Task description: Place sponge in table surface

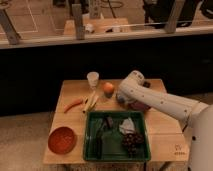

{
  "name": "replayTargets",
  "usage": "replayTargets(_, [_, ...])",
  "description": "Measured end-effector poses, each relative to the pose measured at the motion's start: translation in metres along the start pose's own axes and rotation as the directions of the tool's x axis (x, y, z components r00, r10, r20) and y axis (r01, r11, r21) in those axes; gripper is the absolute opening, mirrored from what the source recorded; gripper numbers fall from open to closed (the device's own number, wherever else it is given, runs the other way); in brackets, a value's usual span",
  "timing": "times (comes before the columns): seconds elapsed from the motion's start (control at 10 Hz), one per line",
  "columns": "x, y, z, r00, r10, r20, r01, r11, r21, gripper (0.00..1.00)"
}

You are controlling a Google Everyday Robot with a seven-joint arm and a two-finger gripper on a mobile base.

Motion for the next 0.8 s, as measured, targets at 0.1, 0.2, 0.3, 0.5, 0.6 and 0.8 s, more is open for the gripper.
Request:
replayTargets(0.1, [-0.0005, -0.0007, 0.0007, 1.0, -0.001, 0.004, 0.001, 1.0, -0.003, 0.79])
replayTargets(0.2, [-0.0007, -0.0008, 0.0013, 1.0, -0.001, 0.007, 0.001, 1.0, -0.009, 0.8])
replayTargets(0.3, [-0.0008, -0.001, 0.0016, 1.0, -0.001, 0.01, 0.001, 1.0, -0.01, 0.8])
replayTargets(0.5, [-0.0007, -0.001, 0.0032, 1.0, 0.001, 0.017, -0.001, 1.0, -0.011, 0.8])
replayTargets(0.6, [-0.0003, -0.0011, 0.0034, 1.0, 0.002, 0.018, -0.002, 1.0, -0.01, 0.8])
replayTargets(0.8, [0.0015, -0.0007, 0.0038, 1.0, 0.005, 0.021, -0.005, 1.0, -0.007, 0.8])
